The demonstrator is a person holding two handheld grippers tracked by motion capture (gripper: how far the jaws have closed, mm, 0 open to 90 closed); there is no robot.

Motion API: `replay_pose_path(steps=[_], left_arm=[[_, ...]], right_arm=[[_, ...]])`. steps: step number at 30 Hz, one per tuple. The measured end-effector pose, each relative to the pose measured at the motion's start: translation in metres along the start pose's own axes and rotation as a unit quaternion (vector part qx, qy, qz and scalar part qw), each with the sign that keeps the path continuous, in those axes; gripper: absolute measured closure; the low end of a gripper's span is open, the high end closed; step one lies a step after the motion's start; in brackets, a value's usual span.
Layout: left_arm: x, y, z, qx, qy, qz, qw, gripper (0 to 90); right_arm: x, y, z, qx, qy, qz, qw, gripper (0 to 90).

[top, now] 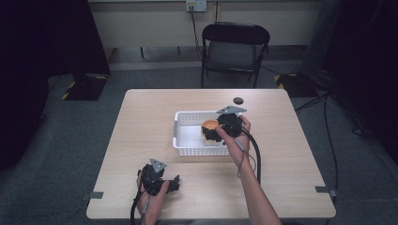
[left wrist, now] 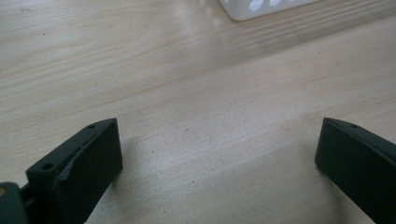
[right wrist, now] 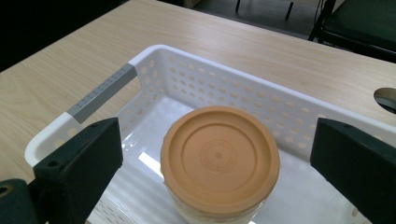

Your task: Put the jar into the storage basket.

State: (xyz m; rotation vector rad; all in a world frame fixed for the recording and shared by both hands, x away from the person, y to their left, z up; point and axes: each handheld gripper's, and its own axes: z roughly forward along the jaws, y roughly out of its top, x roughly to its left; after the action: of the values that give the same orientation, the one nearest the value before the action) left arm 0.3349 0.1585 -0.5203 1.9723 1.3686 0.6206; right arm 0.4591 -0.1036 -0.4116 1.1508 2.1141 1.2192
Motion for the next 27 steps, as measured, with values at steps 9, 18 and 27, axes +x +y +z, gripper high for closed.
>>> replay_pose_path(steps=[9,18,27], left_arm=[[0.0,0.0,0.0,0.0,0.0,0.0,1.0,0.2],[0.0,0.0,0.0,0.0,0.0,0.0,1.0,0.2],[0.0,0.0,0.0,0.0,0.0,0.0,1.0,0.2]], right_arm=[[0.003,-0.005,-0.015,-0.014,-0.015,-0.008,0.9998,1.2],[0.0,-0.013,-0.033,-0.03,-0.006,0.008,0.9995,1.0],[-0.003,-0.024,-0.047,-0.036,-0.014,0.024,0.9989,1.0]])
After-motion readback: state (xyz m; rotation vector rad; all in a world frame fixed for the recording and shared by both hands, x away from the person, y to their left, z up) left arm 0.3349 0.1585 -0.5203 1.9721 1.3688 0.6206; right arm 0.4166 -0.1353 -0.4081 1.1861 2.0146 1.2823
